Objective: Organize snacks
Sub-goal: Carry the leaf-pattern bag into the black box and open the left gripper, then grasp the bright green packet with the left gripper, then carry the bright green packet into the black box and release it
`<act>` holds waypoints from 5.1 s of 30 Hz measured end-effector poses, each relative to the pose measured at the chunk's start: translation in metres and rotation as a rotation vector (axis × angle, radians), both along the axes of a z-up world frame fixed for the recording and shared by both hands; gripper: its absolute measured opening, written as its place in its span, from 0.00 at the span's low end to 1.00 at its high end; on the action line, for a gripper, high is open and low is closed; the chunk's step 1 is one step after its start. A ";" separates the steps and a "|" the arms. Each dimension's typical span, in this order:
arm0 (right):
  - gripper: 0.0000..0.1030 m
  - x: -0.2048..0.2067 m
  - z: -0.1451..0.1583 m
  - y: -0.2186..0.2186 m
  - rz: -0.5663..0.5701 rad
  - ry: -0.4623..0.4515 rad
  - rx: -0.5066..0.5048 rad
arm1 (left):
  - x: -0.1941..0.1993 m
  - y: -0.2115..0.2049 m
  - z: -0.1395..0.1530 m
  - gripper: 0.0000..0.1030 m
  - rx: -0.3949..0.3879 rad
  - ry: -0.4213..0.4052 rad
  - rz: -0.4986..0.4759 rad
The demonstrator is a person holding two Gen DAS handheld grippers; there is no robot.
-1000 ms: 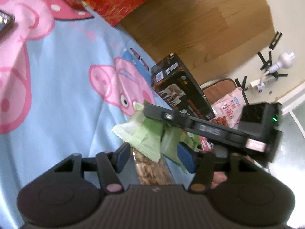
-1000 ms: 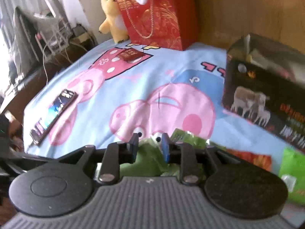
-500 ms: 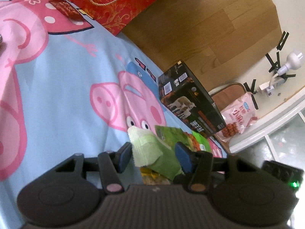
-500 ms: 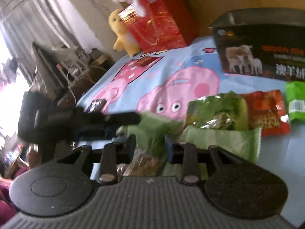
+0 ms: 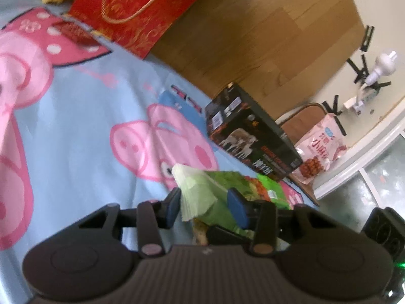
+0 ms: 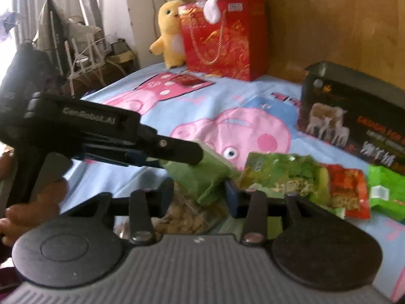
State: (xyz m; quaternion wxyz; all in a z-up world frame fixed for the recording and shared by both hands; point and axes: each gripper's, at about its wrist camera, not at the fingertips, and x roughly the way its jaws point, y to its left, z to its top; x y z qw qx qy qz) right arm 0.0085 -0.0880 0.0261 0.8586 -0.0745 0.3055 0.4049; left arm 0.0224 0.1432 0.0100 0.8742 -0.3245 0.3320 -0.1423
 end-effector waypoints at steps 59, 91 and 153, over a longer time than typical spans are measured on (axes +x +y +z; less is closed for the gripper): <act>0.43 0.077 -0.023 -0.173 -0.729 0.121 0.257 | 0.059 -0.081 0.015 0.49 0.172 -0.006 -0.130; 0.35 0.036 -0.016 -0.157 -0.541 -0.005 0.055 | 0.140 -0.204 0.016 0.64 0.299 0.039 -0.391; 0.37 0.106 0.031 -0.106 -0.622 -0.273 0.098 | 0.172 -0.162 0.078 0.76 0.275 -0.162 -0.167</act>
